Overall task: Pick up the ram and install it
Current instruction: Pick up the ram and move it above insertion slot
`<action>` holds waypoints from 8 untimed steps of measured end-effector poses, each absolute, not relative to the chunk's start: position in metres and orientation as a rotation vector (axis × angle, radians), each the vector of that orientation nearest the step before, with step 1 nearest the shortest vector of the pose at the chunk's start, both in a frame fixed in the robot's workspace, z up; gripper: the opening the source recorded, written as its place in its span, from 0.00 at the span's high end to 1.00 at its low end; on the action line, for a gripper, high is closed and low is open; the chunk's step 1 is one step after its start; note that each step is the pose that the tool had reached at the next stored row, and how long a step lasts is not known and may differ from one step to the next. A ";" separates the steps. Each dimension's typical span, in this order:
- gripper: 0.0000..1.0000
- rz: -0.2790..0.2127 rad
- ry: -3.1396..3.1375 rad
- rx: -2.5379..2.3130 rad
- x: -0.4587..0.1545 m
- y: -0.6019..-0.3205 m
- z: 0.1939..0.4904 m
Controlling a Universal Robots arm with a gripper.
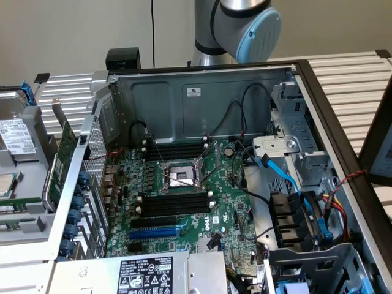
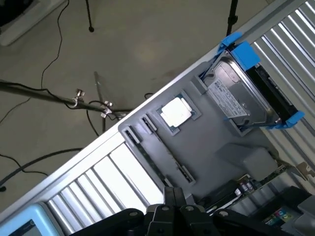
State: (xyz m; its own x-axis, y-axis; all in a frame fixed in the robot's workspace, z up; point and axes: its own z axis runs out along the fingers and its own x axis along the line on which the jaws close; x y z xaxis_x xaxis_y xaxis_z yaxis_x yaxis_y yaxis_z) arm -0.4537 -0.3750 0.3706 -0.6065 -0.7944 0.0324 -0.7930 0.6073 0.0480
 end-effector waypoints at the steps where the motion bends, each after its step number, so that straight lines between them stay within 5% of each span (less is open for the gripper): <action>1: 0.89 -0.043 -2.759 1.395 -0.454 -0.375 0.370; 8: 0.89 -0.036 -2.665 1.568 -0.454 -0.375 0.368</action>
